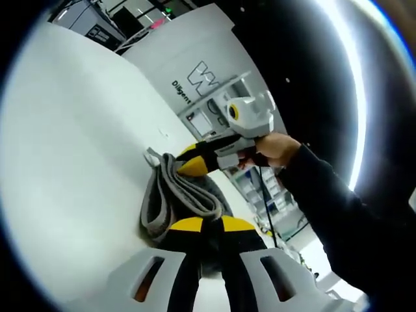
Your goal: Open the folded towel by lifting each exposed corner and separating the folded layers until the towel lies flat within the target outline without major curled edges
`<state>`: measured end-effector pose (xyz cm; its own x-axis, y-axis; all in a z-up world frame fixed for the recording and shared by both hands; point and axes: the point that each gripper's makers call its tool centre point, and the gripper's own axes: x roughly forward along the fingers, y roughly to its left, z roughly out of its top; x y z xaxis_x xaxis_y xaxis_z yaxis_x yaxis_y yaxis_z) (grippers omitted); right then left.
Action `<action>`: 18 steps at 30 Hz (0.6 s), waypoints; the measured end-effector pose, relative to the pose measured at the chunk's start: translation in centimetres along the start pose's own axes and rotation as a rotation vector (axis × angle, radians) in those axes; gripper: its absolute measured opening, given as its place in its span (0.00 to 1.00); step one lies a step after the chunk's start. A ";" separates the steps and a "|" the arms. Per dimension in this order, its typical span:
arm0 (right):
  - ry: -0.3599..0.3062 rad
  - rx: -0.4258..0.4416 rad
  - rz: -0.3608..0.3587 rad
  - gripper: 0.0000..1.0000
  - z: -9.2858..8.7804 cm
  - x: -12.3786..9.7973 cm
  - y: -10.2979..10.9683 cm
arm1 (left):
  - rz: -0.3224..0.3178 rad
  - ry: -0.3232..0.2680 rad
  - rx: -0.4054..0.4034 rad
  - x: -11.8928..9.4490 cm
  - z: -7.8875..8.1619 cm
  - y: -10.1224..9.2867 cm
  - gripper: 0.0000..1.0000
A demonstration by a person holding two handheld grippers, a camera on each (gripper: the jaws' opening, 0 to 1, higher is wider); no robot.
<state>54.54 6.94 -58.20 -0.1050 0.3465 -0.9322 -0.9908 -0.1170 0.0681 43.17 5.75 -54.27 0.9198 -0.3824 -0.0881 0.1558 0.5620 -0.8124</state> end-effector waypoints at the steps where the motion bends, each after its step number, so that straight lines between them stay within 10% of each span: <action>1: 0.005 -0.007 -0.001 0.22 -0.1 0.2 0.1 | -0.001 0.000 -0.001 0.0 0.0 0.0 0.06; 18: 0.029 -0.055 0.017 0.08 -0.1 0.3 0.6 | 0.005 0.002 -0.005 -0.1 -0.3 0.1 0.06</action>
<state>53.94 6.87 -58.50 -0.1186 0.3172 -0.9409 -0.9826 -0.1742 0.0651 42.96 5.65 -54.52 0.9197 -0.3814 -0.0933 0.1494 0.5598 -0.8150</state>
